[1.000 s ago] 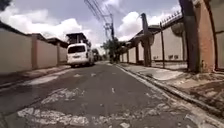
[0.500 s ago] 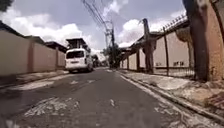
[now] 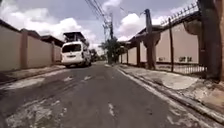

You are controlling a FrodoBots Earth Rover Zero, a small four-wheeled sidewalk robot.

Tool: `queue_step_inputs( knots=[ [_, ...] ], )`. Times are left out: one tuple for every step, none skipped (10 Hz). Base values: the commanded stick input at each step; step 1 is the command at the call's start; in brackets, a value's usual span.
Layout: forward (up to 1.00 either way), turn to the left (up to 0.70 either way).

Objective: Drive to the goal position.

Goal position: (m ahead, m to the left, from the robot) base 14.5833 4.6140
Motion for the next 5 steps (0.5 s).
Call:
queue_step_inputs(
  knots=[
    [0.7,0.05],
    [0.7,0.01],
    [0.7,0.03],
    [0.7,0.03],
    [0.7,0.03]
  ],
)
